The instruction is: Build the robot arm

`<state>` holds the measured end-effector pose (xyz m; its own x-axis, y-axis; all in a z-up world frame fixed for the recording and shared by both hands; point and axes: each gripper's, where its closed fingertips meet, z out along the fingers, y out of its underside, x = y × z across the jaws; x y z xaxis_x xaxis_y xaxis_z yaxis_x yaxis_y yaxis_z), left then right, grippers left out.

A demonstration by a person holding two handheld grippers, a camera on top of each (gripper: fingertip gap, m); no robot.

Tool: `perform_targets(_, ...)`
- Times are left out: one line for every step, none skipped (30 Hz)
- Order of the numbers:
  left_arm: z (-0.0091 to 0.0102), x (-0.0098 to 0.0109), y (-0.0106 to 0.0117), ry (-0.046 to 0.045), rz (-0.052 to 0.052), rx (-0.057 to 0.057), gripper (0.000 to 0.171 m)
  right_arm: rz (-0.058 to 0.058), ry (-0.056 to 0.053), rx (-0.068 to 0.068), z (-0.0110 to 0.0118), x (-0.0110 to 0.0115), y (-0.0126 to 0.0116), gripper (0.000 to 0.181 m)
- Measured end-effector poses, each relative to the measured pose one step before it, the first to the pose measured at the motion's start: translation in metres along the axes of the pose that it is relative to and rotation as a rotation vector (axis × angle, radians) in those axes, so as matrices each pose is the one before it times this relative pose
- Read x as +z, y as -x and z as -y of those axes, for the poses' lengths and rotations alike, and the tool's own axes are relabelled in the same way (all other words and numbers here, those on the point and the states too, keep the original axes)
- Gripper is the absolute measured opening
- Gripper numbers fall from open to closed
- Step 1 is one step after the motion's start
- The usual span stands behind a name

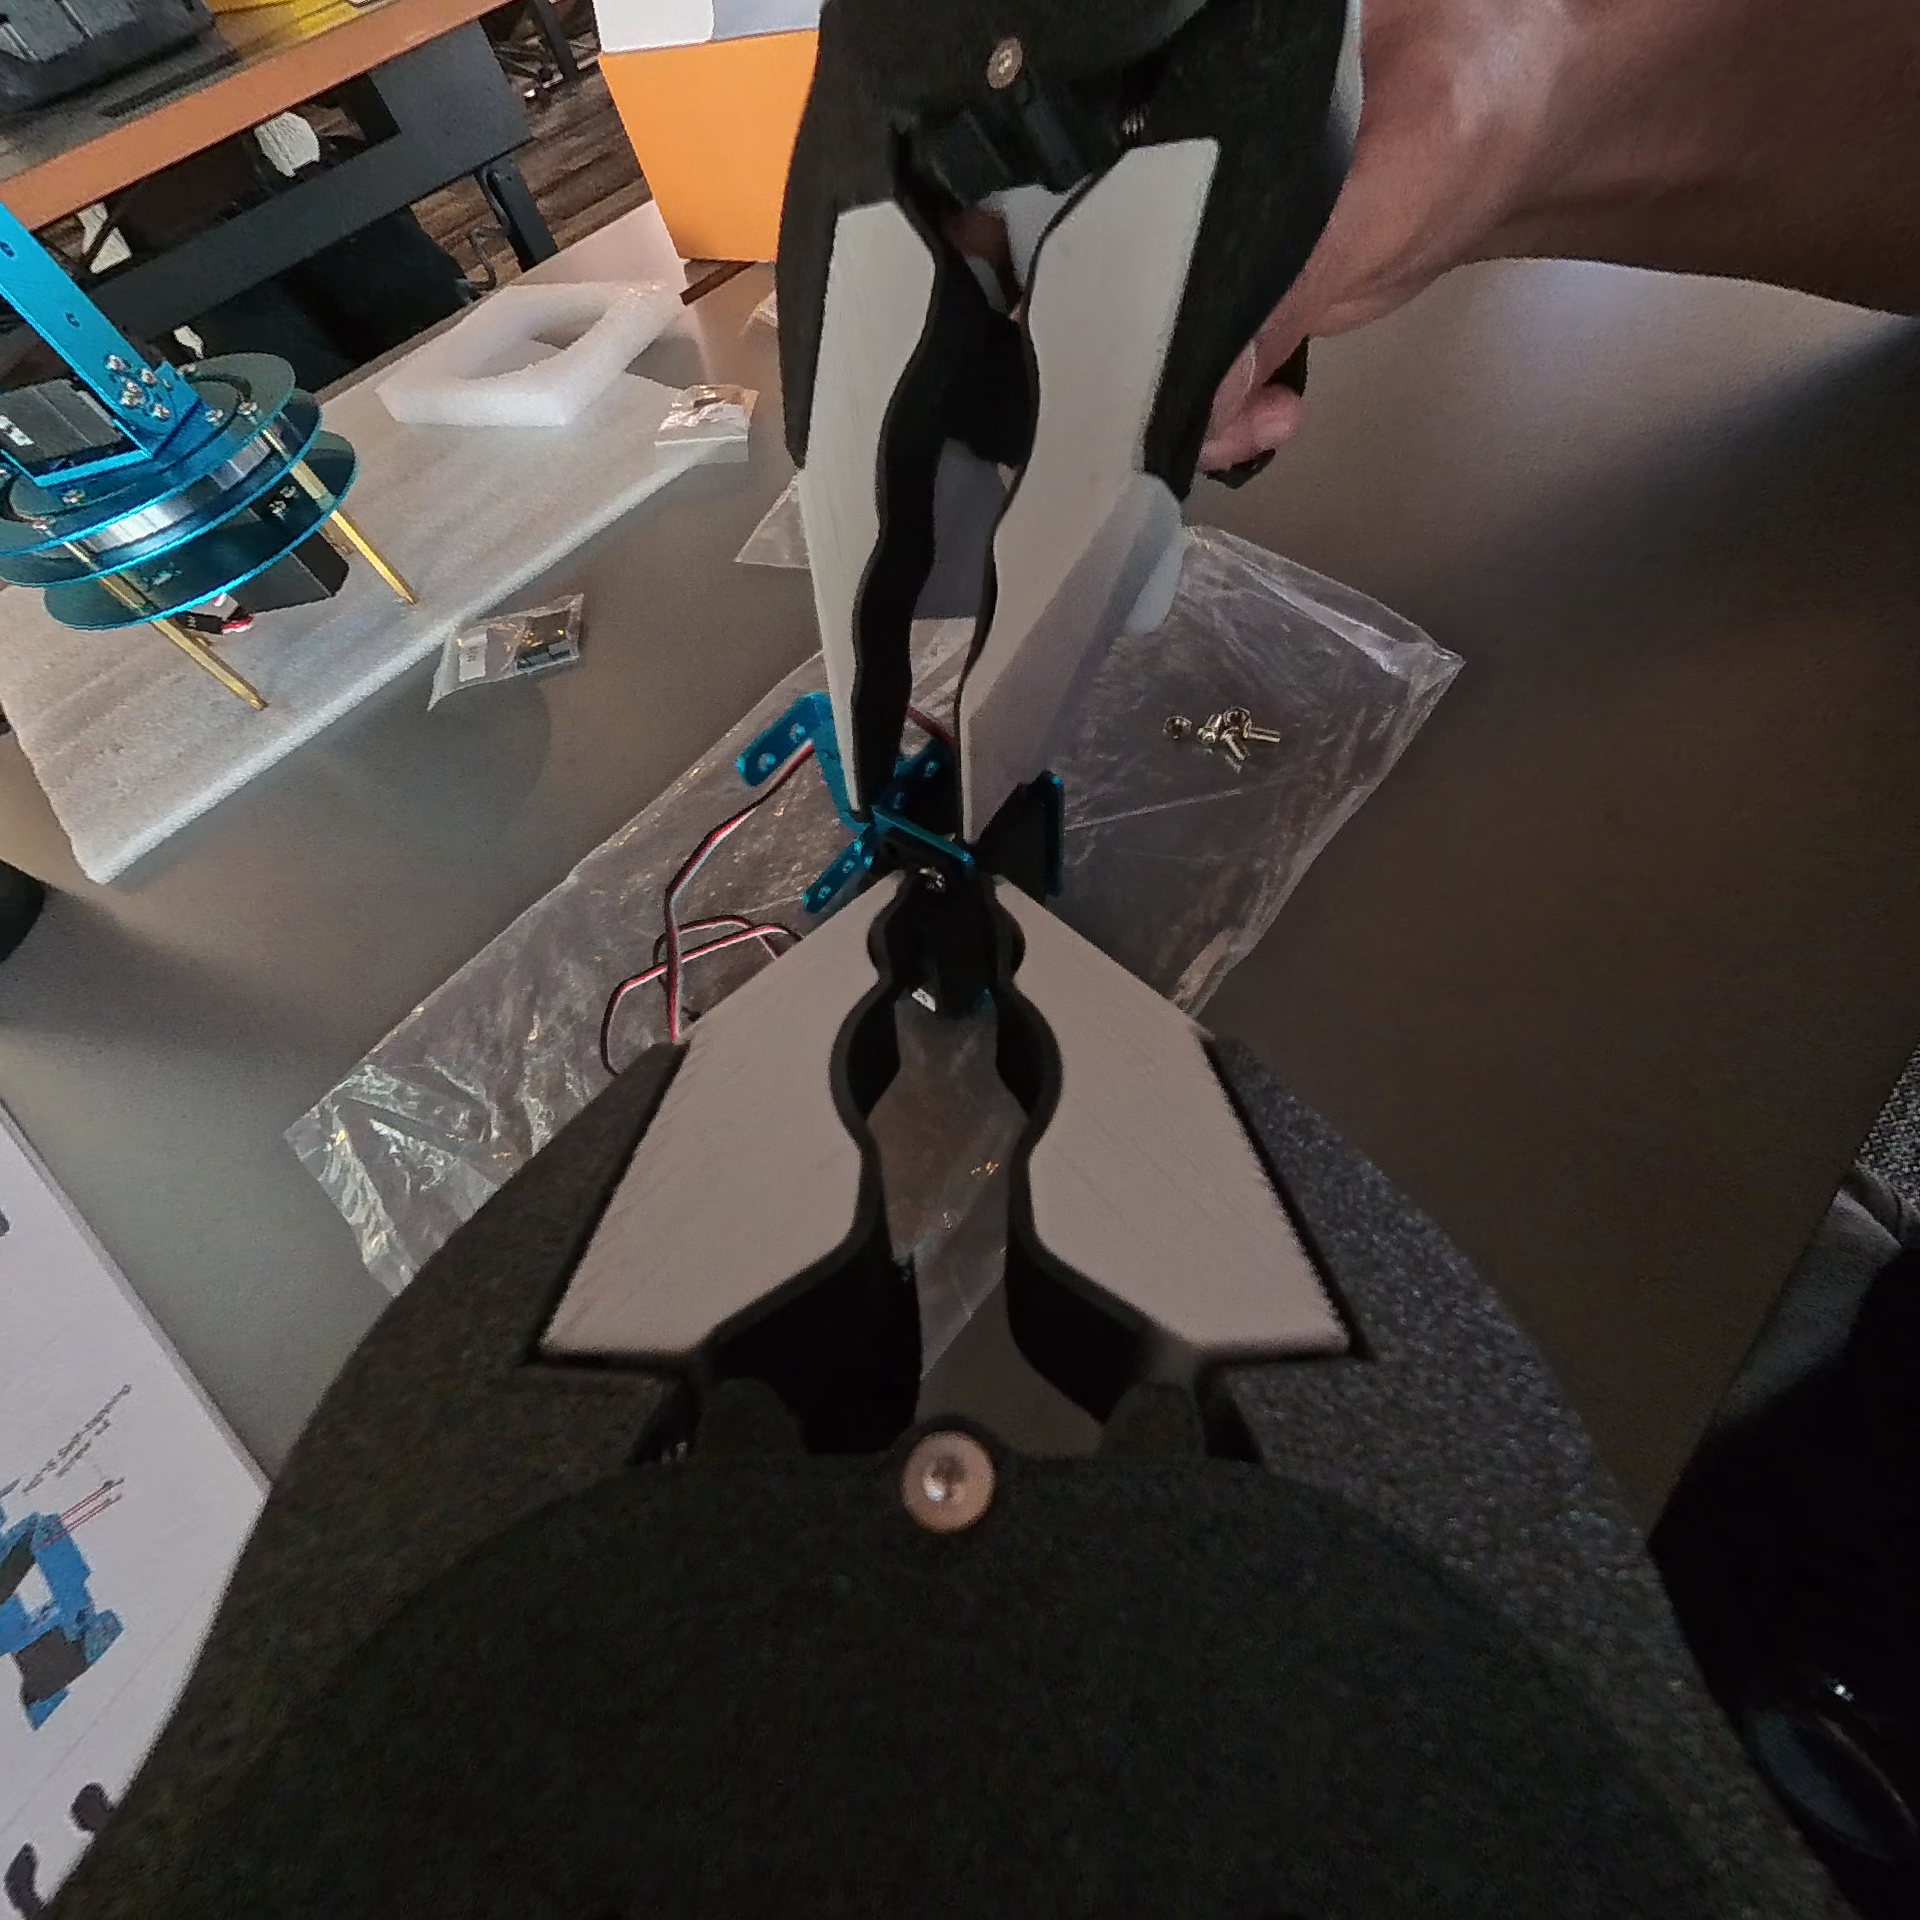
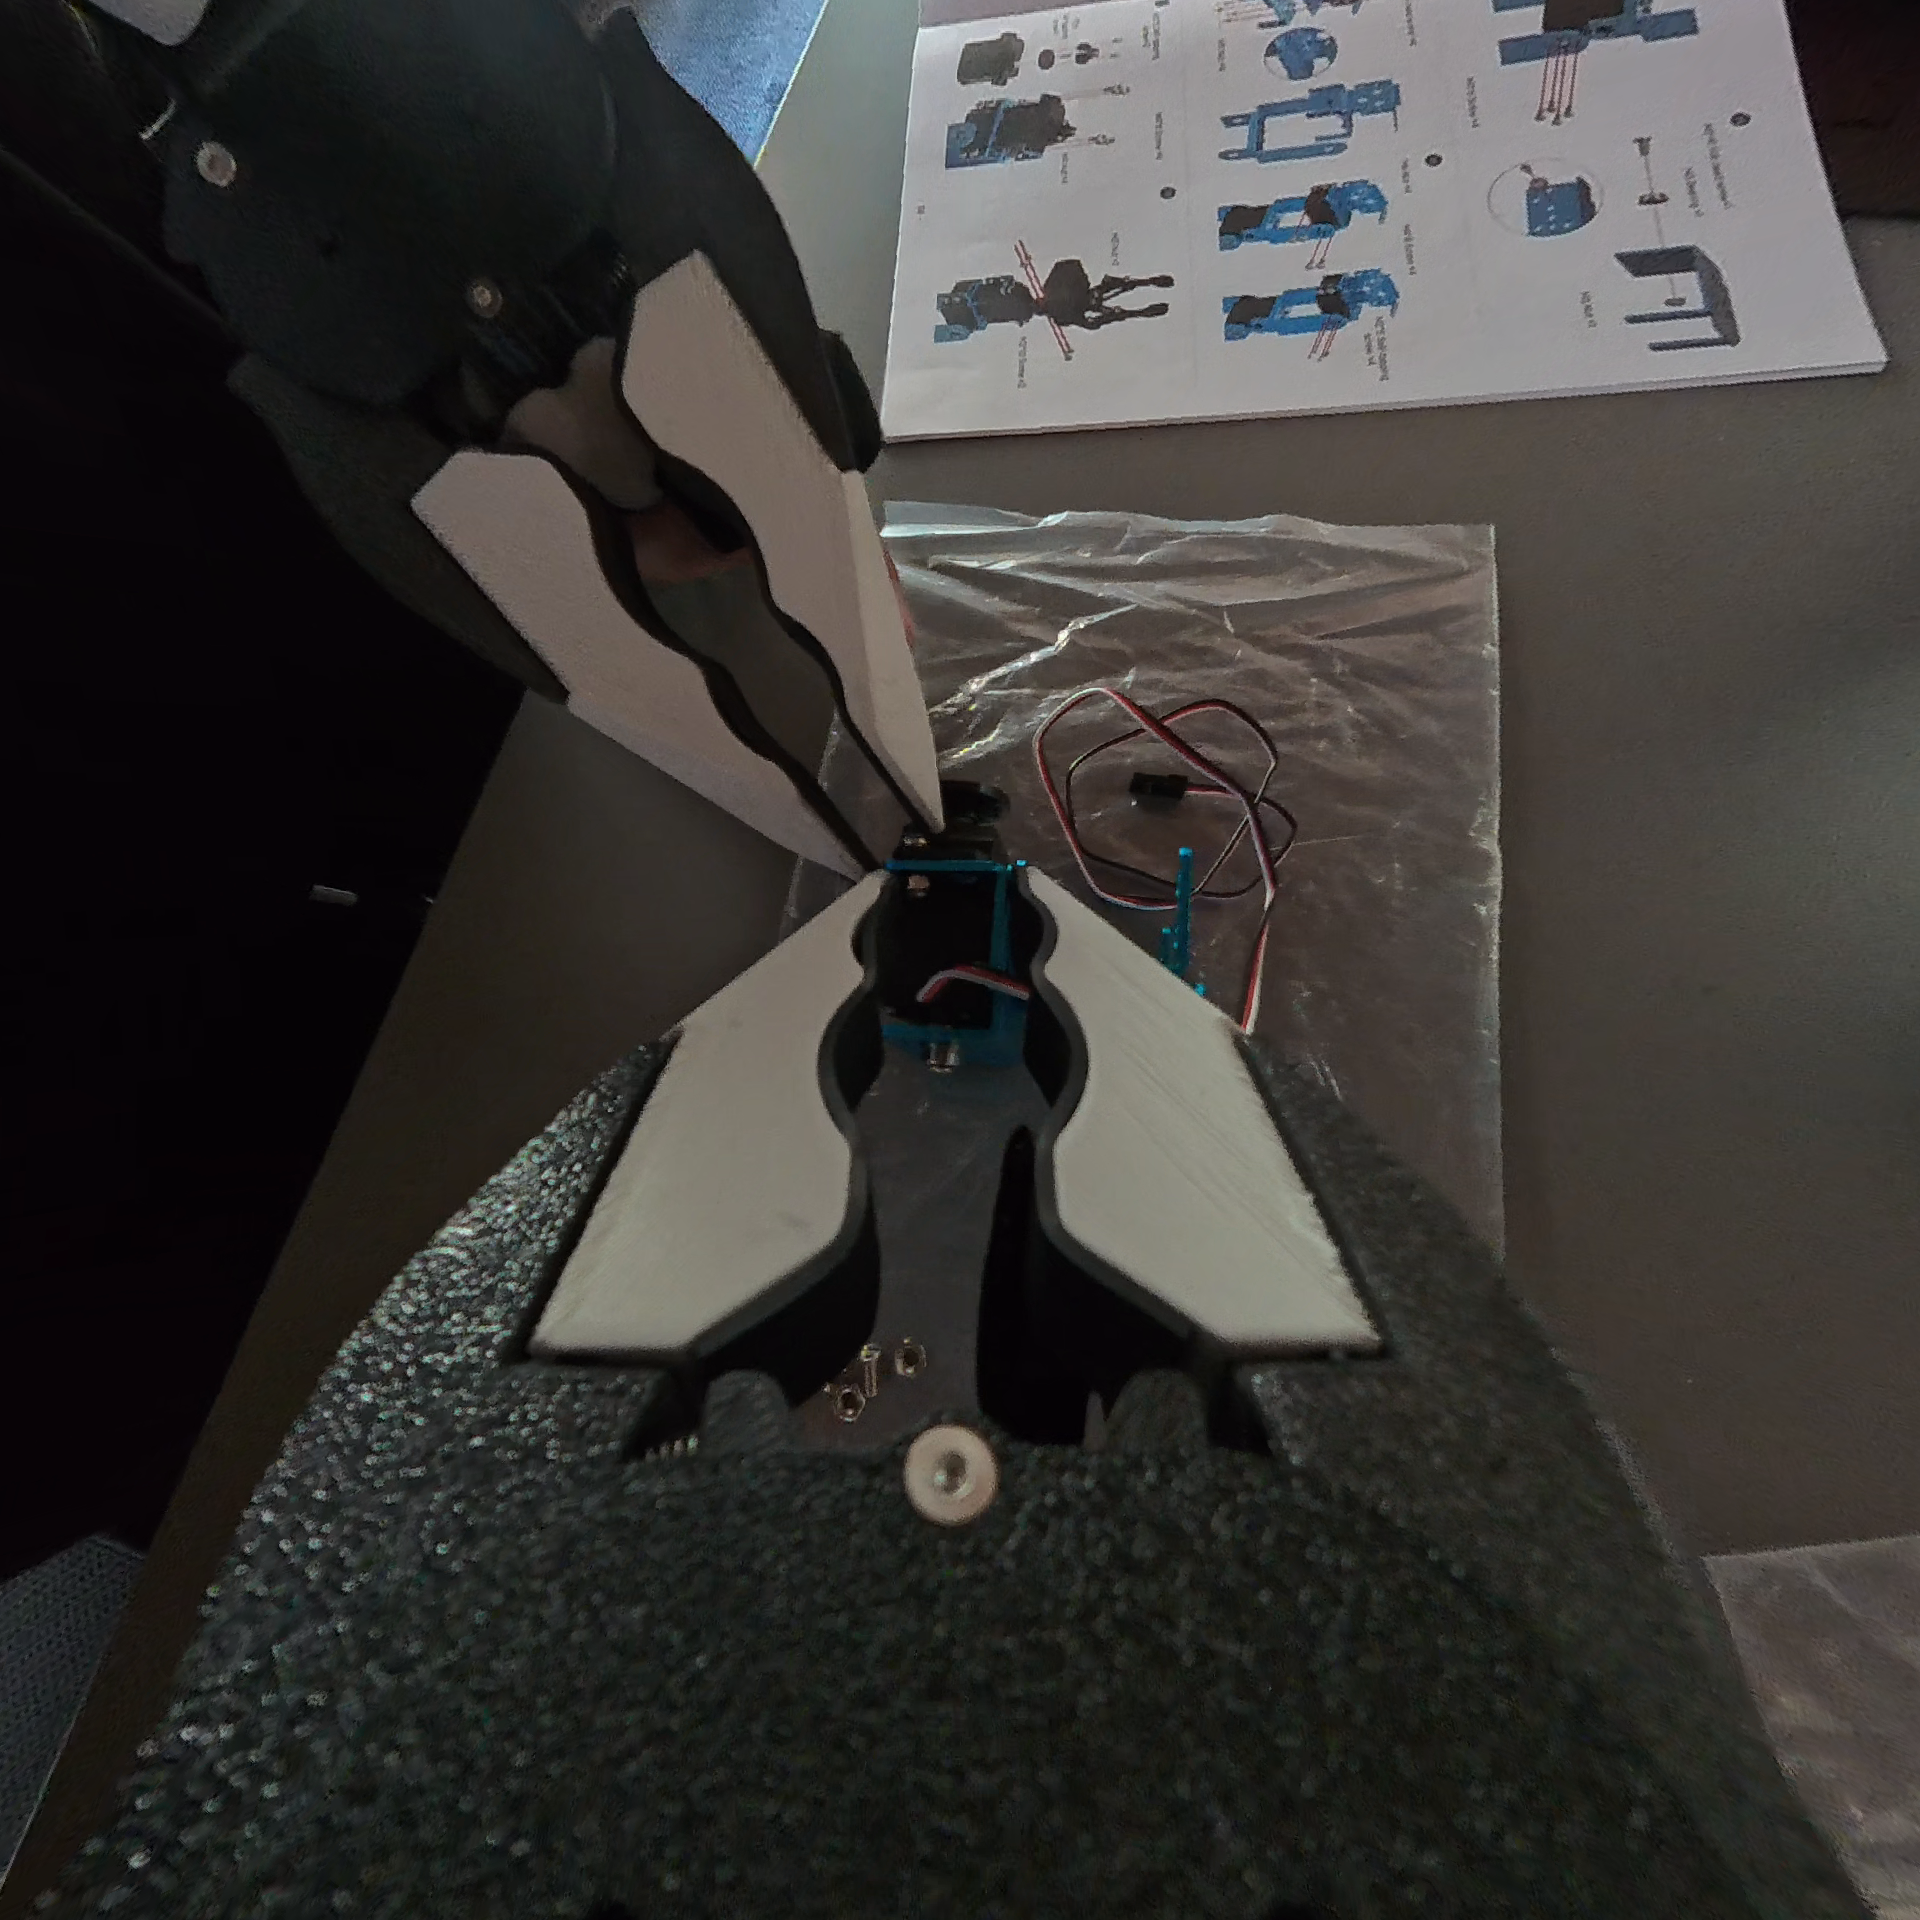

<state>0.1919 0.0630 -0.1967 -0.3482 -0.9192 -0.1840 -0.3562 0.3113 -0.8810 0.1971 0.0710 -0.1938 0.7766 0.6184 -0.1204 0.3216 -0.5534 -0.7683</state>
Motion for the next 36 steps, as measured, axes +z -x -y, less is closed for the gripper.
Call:
perform_targets(-0.00015, 0.00023, 0.00070, 0.00140, 0.0048, 0.0005, 0.011, 0.0036, -0.0018, 0.0017, -0.00018, -0.00018, 0.00012, 0.022)
perform_targets(-0.00025, 0.00009, 0.00083, 0.00145, 0.0048, 0.0002, 0.011, 0.0059, 0.0002, -0.0029, -0.00018, 0.00022, 0.00118, 0.026)
perform_targets(-0.00017, 0.00013, 0.00049, 0.00064, 0.0022, -0.0007, 0.011, -0.0032, 0.0037, -0.0047, -0.00019, 0.00017, 0.00021, 0.027)
perform_targets(0.00012, -0.00003, -0.00003, -0.00020, 0.0000, -0.0006, 0.010, -0.0076, 0.0048, -0.0064, -0.00011, 0.00007, -0.00035, 0.026)
perform_targets(0.00006, 0.00004, -0.00007, 0.00004, 0.0004, 0.0008, 0.011, -0.0085, 0.0043, -0.0071, -0.00017, 0.00010, -0.00047, 0.025)
perform_targets(0.00000, -0.00011, -0.00004, 0.00040, 0.0015, 0.0025, 0.011, -0.0081, 0.0033, -0.0062, -0.00004, -0.00006, -0.00058, 0.024)
perform_targets(-0.00001, 0.00000, -0.00016, 0.00074, 0.0027, 0.0042, 0.011, -0.0055, 0.0006, -0.0022, 0.00013, -0.00007, -0.00061, 0.022)
perform_targets(-0.00022, -0.00015, -0.00015, 0.00134, 0.0032, 0.0057, 0.010, -0.0013, -0.0027, 0.0018, 0.00034, -0.00003, -0.00028, 0.022)
perform_targets(-0.00039, -0.00038, -0.00041, 0.00208, 0.0021, 0.0053, 0.012, -0.0019, -0.0032, 0.0033, 0.00049, -0.00027, -0.00062, 0.022)
perform_targets(-0.00030, -0.00067, -0.00064, 0.00309, 0.0014, 0.0028, 0.015, -0.0018, -0.0073, 0.0025, 0.00105, -0.00063, -0.00062, 0.022)
perform_targets(0.00021, -0.00134, -0.00108, 0.00100, 0.0002, 0.0022, 0.017, 0.0013, -0.0040, 0.0041, 0.00077, -0.00051, -0.00025, 0.022)
perform_targets(0.00089, -0.00153, -0.00150, -0.00411, -0.0026, 0.0024, 0.018, -0.0034, 0.0004, 0.0031, 0.00022, -0.00055, -0.00067, 0.022)
perform_targets(0.00095, -0.00122, -0.00154, -0.00506, -0.0043, 0.0000, 0.018, -0.0021, -0.0019, -0.0011, 0.00037, -0.00035, -0.00023, 0.022)
perform_targets(0.00017, -0.00034, -0.00099, -0.00137, -0.0031, -0.0030, 0.018, 0.0009, 0.0015, -0.0005, -0.00010, 0.00010, 0.00055, 0.022)
perform_targets(-0.00051, 0.00037, -0.00027, 0.00189, -0.0012, -0.0036, 0.018, -0.0011, 0.0049, -0.0006, -0.00045, 0.00049, 0.00031, 0.023)
perform_targets(-0.00074, 0.00078, 0.00033, 0.00246, 0.0010, -0.0017, 0.019, 0.0014, 0.0042, -0.0028, -0.00060, 0.00076, 0.00083, 0.023)
perform_targets(-0.00037, 0.00065, 0.00055, 0.00057, 0.0020, -0.0002, 0.019, -0.0052, 0.0052, -0.0041, -0.00069, 0.00074, -0.00010, 0.022)
perform_targets(0.00002, 0.00060, 0.00005, 0.00011, -0.0008, -0.0001, 0.019, -0.0082, 0.0049, -0.0052, -0.00069, 0.00069, -0.00053, 0.022)
perform_targets(0.00027, 0.00049, -0.00040, -0.00017, -0.0029, 0.0002, 0.019, -0.0002, 0.0041, -0.0026, -0.00051, 0.00064, 0.00056, 0.022)
perform_targets(0.00039, 0.00043, -0.00054, -0.00105, -0.0027, 0.0014, 0.018, -0.0041, 0.0011, -0.0016, 0.00004, 0.00022, -0.00008, 0.022)
perform_targets(0.00014, 0.00039, -0.00002, 0.00005, 0.0007, 0.0022, 0.018, -0.0040, 0.0033, -0.0018, -0.00018, 0.00016, -0.00005, 0.022)
perform_targets(-0.00003, 0.00039, 0.00045, 0.00041, 0.0035, 0.0025, 0.018, -0.0032, 0.0028, -0.0018, -0.00013, -0.00018, -0.00032, 0.022)
perform_targets(-0.00007, 0.00042, 0.00057, 0.00026, 0.0031, 0.0005, 0.017, -0.0012, 0.0042, -0.0003, -0.00034, -0.00048, -0.00030, 0.022)
perform_targets(-0.00015, 0.00043, 0.00068, 0.00064, 0.0033, -0.0015, 0.017, 0.0014, 0.0019, 0.0061, -0.00007, -0.00047, -0.00051, 0.020)
perform_targets(-0.00003, 0.00034, 0.00086, 0.00011, 0.0043, -0.0006, 0.016, 0.0064, -0.0009, 0.0120, -0.00002, -0.00014, -0.00008, 0.021)
perform_targets(0.00002, 0.00021, 0.00093, 0.00011, 0.0046, 0.0002, 0.014, 0.0140, -0.0043, 0.0120, 0.00021, -0.00012, 0.00071, 0.021)
perform_targets(0.00007, 0.00015, 0.00071, 0.00042, 0.0032, -0.0006, 0.013, 0.0079, -0.0051, 0.0111, 0.00017, 0.00004, -0.00009, 0.021)
perform_targets(0.00023, 0.00014, 0.00060, -0.00035, 0.0025, -0.0024, 0.012, 0.0075, -0.0050, 0.0074, 0.00003, -0.00022, 0.00007, 0.021)
perform_targets(0.00020, 0.00021, 0.00051, -0.00101, 0.0026, -0.0049, 0.011, 0.0054, -0.0020, 0.0044, -0.00009, -0.00032, 0.00013, 0.021)
perform_targets(0.00025, 0.00023, 0.00034, -0.00135, 0.0017, -0.0056, 0.009, 0.0009, -0.0004, 0.0006, -0.00006, -0.00013, 0.00007, 0.021)
perform_targets(0.00026, 0.00025, 0.00004, -0.00073, 0.0004, -0.0032, 0.009, -0.0064, 0.0018, -0.0034, -0.00020, 0.00007, -0.00041, 0.021)
perform_targets(0.00015, 0.00037, 0.00011, 0.00060, 0.0019, 0.0000, 0.008, -0.0078, 0.0030, -0.0070, -0.00017, 0.00000, -0.00031, 0.022)
perform_targets(0.00003, 0.00020, 0.00019, 0.00103, 0.0040, 0.0038, 0.008, -0.0059, 0.0031, -0.0037, -0.00006, 0.00022, -0.00014, 0.022)
perform_targets(0.00008, 0.00022, 0.00027, 0.00091, 0.0045, 0.0053, 0.008, -0.0031, 0.0024, -0.0003, -0.00002, 0.00008, -0.00025, 0.022)
perform_targets(0.00001, 0.00020, 0.00006, 0.00033, 0.0036, 0.0036, 0.008, 0.0012, 0.0014, 0.0032, 0.00001, -0.00009, -0.00008, 0.022)
perform_targets(-0.00008, 0.00021, 0.00019, 0.00004, 0.0020, 0.0016, 0.008, 0.0105, -0.0001, 0.0100, 0.00005, -0.00021, 0.00066, 0.021)
